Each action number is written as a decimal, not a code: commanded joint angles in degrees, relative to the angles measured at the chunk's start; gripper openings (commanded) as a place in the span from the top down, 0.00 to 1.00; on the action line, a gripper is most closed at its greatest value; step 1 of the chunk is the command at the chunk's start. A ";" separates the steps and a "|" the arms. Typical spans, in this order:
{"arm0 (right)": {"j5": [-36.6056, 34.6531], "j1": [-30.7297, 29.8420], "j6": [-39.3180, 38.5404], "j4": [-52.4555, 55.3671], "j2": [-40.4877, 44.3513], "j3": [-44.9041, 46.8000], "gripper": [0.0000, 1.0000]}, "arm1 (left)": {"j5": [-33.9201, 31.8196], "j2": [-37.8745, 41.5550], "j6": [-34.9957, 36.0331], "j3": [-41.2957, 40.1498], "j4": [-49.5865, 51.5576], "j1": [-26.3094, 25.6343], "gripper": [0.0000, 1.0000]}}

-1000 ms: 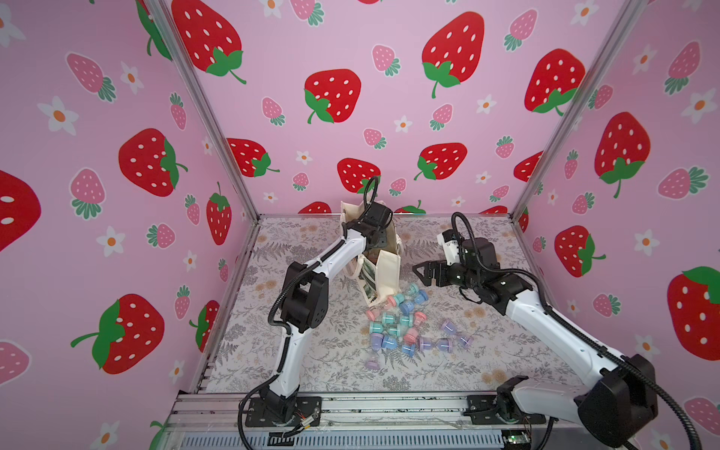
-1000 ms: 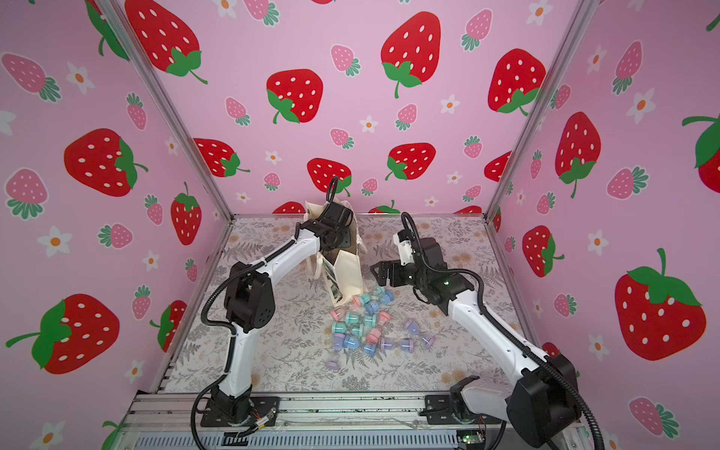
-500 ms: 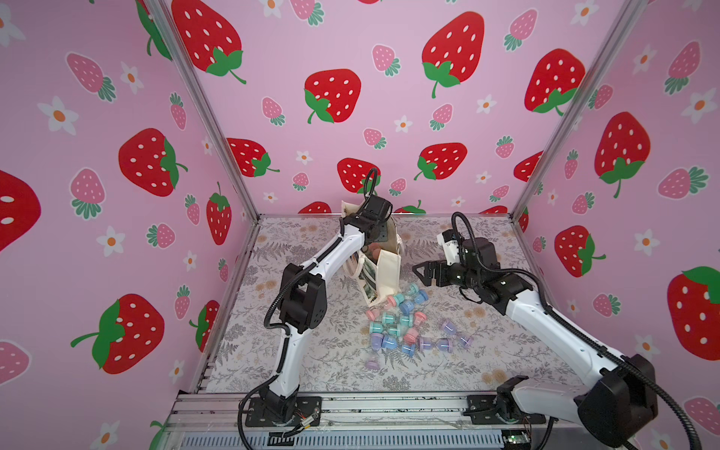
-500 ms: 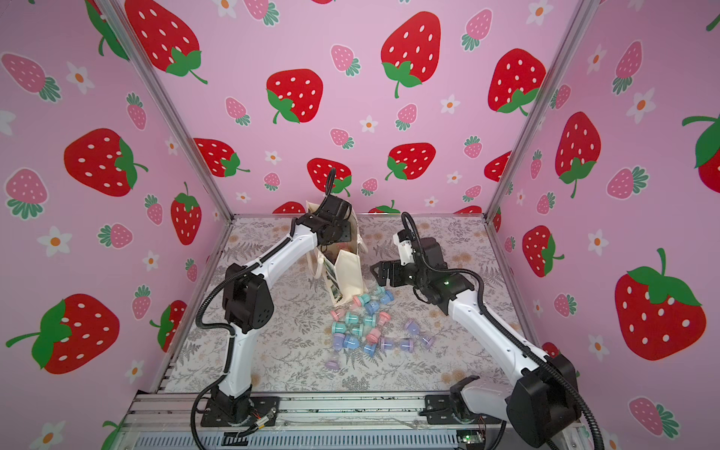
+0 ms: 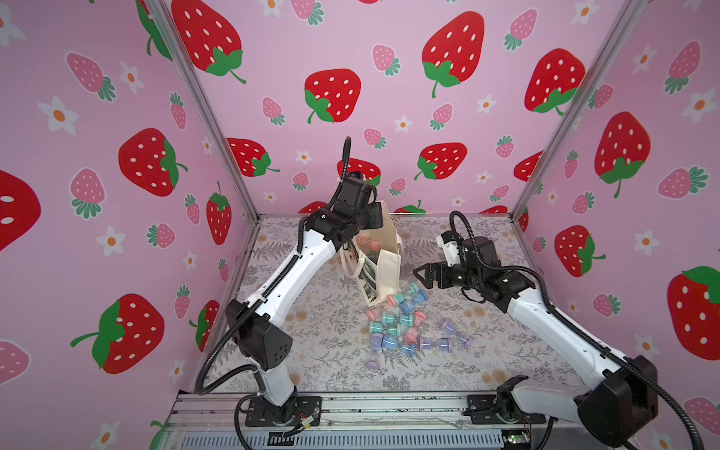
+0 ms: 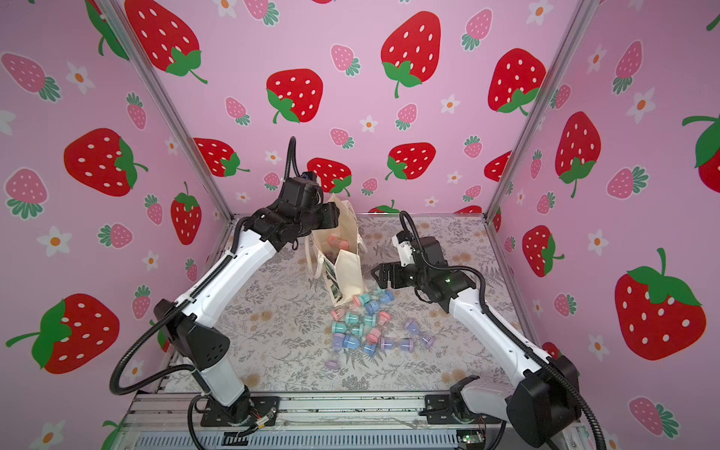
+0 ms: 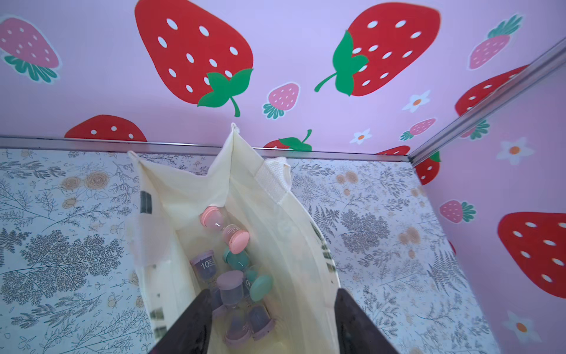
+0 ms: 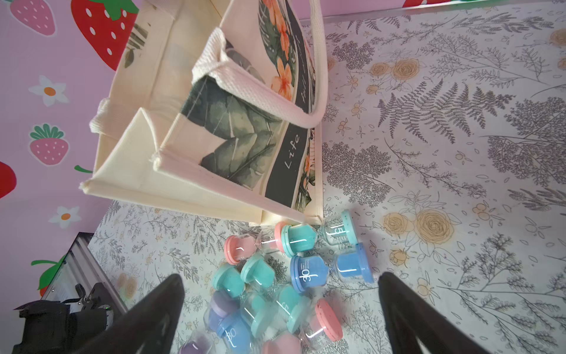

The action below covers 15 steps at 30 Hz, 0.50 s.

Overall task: Put the hourglass into the canvas bag
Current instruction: Pick up the hourglass from the center of the board.

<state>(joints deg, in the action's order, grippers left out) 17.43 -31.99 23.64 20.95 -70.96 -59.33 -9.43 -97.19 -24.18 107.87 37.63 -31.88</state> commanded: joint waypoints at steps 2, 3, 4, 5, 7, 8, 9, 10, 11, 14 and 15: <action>-1.92 -1.33 -2.13 5.83 0.73 -1.84 0.01 | 0.34 6.84 -0.16 -8.73 -0.28 -1.61 0.33; -2.42 -1.86 -2.36 6.35 0.87 -1.55 0.01 | 0.56 8.91 -0.40 -11.05 -0.37 -2.18 0.33; -2.57 -2.32 -2.46 6.66 0.91 -1.10 0.01 | 0.64 10.92 -0.76 -13.43 -0.22 -2.83 0.32; -2.81 -2.75 -2.54 7.01 0.94 -0.81 0.01 | 0.29 12.68 -1.20 -15.64 -0.07 -3.64 0.32; -3.94 -3.98 -2.46 8.21 0.99 -0.20 0.01 | -0.91 16.68 -1.80 -20.67 0.07 -5.89 0.32; -4.32 -4.48 -2.38 8.54 1.00 0.15 0.01 | -1.77 18.08 -2.30 -22.49 0.76 -6.99 0.32; -4.48 -5.10 -2.29 8.59 1.14 0.80 0.01 | -2.78 19.81 -3.13 -24.54 1.28 -8.20 0.31; -4.46 -5.76 -2.13 8.51 1.28 1.52 0.01 | -3.31 21.29 -3.95 -26.64 1.65 -9.43 0.31; -4.63 -6.40 -1.95 8.48 1.43 2.06 0.01 | -3.67 22.60 -4.65 -28.60 1.79 -10.48 0.31; -5.23 -8.64 -1.36 7.48 2.28 4.55 0.01 | -4.00 25.98 -7.29 -34.64 2.20 -13.47 0.31; -5.38 -9.35 -0.87 6.90 2.56 5.63 0.01 | -4.43 26.66 -8.36 -36.07 3.06 -14.36 0.31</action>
<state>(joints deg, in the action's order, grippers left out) 13.41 -39.83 22.33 27.31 -70.15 -55.86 -11.33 -72.27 -29.06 74.59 38.44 -44.69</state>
